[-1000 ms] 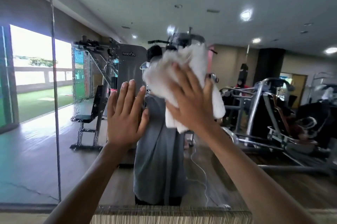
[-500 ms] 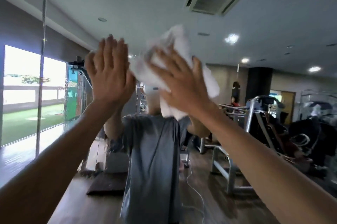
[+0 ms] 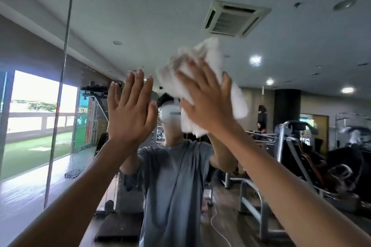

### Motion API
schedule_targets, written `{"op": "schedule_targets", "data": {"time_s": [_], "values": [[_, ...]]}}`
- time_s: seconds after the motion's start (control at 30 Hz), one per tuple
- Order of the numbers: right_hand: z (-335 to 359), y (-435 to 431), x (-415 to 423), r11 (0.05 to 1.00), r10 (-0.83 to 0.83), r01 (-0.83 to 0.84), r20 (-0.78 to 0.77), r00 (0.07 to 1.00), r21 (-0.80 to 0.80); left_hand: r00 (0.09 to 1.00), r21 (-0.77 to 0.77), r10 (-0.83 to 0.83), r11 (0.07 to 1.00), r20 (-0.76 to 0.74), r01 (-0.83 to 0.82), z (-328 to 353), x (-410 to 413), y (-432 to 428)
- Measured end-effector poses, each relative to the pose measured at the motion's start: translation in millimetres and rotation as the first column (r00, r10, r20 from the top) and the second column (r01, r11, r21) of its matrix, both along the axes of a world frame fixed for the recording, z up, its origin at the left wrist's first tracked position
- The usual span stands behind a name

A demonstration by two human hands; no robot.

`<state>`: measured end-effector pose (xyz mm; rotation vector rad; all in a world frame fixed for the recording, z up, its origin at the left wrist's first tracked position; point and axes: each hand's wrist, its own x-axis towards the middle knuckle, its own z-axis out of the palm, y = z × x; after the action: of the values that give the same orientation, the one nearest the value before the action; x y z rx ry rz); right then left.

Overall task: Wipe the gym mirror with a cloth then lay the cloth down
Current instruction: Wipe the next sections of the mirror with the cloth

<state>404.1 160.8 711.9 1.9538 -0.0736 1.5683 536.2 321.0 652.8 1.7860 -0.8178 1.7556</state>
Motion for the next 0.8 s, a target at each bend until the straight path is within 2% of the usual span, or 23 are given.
{"op": "schedule_targets", "data": {"time_s": [0.1,0.17,0.2,0.27,0.33,0.4,0.47,0.6,0.67,0.73,0.8], "values": [[-20.5,-26.8,-19.2,0.97,-0.025,-0.017,-0.169,0.985,-0.242,1.0,-0.007,0.012,1.0,-0.021,-0.012,0.3,0.9,-0.4],[-7.9,-47.0,-37.9,0.956,-0.096,0.023,-0.238,0.967,-0.292,1.0,-0.017,0.019,1.0,-0.014,-0.019,-1.4,1.7,-1.9],[9.0,-54.8,-45.6,0.961,-0.122,0.058,-0.226,0.966,-0.27,1.0,-0.022,0.02,1.0,-0.009,-0.02,-1.6,2.2,-3.1],[51.6,-58.5,-53.9,0.988,-0.118,0.102,-0.149,0.982,-0.112,1.0,-0.026,0.023,0.999,-0.012,-0.024,-1.6,2.5,-4.7],[86.7,-44.2,-47.8,0.994,-0.065,0.067,-0.021,0.998,0.082,1.0,-0.029,0.023,0.999,-0.013,-0.023,-0.9,2.5,-3.8],[98.6,-21.5,-26.3,0.98,-0.055,0.037,0.084,0.995,0.196,1.0,-0.02,0.007,1.0,-0.008,-0.007,-0.3,1.2,-1.5],[84.0,0.9,-2.0,0.983,-0.064,0.046,0.094,0.994,0.177,1.0,-0.017,-0.012,1.0,-0.006,0.012,0.4,-0.6,0.1],[33.1,2.1,1.3,0.982,-0.032,0.018,-0.075,0.997,-0.187,1.0,-0.027,-0.012,1.0,0.021,0.013,0.9,-2.8,0.8],[27.2,-23.1,-17.9,0.959,-0.008,-0.04,-0.166,0.986,-0.282,0.999,-0.025,0.007,1.0,0.038,-0.006,4.2,-3.7,3.8],[42.5,-49.8,-36.3,0.97,-0.005,-0.032,-0.153,0.988,-0.239,0.998,-0.006,0.031,1.0,0.06,-0.031,17.0,-6.7,7.8],[76.0,-57.4,-41.6,0.998,0.03,-0.03,-0.008,1.0,-0.058,0.995,0.003,0.053,0.999,0.084,-0.054,44.0,-10.5,10.0]]}}
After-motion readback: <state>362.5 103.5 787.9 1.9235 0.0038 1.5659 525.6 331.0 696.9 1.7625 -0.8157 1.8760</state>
